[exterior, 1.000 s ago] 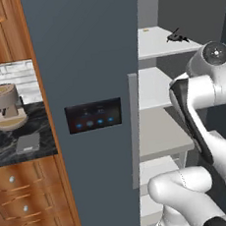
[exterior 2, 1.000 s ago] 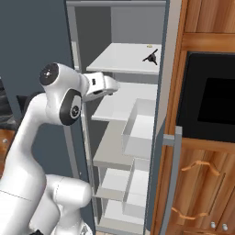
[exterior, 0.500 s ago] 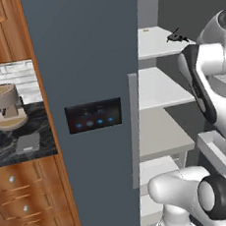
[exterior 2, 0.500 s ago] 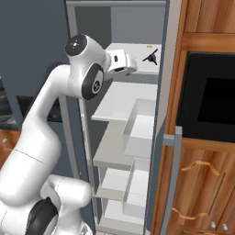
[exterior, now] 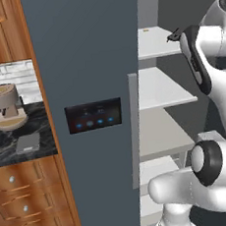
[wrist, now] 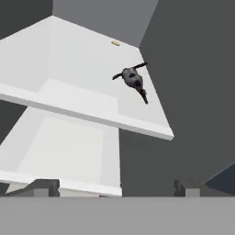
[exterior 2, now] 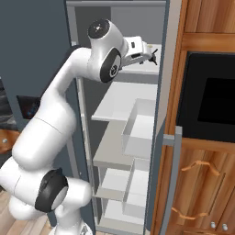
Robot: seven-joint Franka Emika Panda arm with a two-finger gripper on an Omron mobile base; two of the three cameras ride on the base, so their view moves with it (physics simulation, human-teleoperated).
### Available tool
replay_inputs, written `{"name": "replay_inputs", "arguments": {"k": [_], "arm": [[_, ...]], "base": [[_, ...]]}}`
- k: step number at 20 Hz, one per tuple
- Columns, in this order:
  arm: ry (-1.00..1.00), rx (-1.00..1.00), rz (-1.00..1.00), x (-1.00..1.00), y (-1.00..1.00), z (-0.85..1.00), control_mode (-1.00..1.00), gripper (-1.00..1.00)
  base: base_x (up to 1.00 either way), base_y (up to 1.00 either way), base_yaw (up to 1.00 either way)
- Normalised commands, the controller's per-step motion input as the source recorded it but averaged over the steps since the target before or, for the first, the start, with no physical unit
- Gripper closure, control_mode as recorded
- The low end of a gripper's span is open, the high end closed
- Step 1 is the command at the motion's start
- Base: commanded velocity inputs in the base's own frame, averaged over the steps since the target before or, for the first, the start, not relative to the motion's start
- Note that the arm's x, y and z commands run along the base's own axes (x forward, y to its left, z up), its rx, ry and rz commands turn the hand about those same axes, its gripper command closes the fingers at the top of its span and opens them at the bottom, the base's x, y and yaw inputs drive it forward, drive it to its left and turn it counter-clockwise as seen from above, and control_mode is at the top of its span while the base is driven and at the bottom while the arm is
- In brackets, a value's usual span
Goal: Take the fish from the fridge and place it on the digital scale on the counter by the fridge. Wait a few seconds for a reading, then move it to the plate on the dining counter.
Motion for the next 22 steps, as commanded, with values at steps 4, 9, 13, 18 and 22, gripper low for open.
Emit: {"name": "replay_inputs", "arguments": {"k": [4, 9, 13, 18, 22], "arm": [[0.0, 0.0, 0.0, 0.81, -0.1, 0.0, -1.0, -1.0], [0.0, 0.0, 0.0, 0.87, -0.06, 0.0, -1.0, -1.0], [0.0, 0.0, 0.0, 0.79, -0.19, -0.01, -1.0, -1.0], [0.0, 0.0, 0.0, 0.73, -0.23, -0.08, -1.0, -1.0], [0.0, 0.0, 0.0, 0.56, -0.24, -0.15, -1.0, -1.0]], "base": [[0.0, 0.0, 0.0], [0.0, 0.0, 0.0], [0.0, 0.0, 0.0], [0.0, 0.0, 0.0], [0.0, 0.0, 0.0]]}}
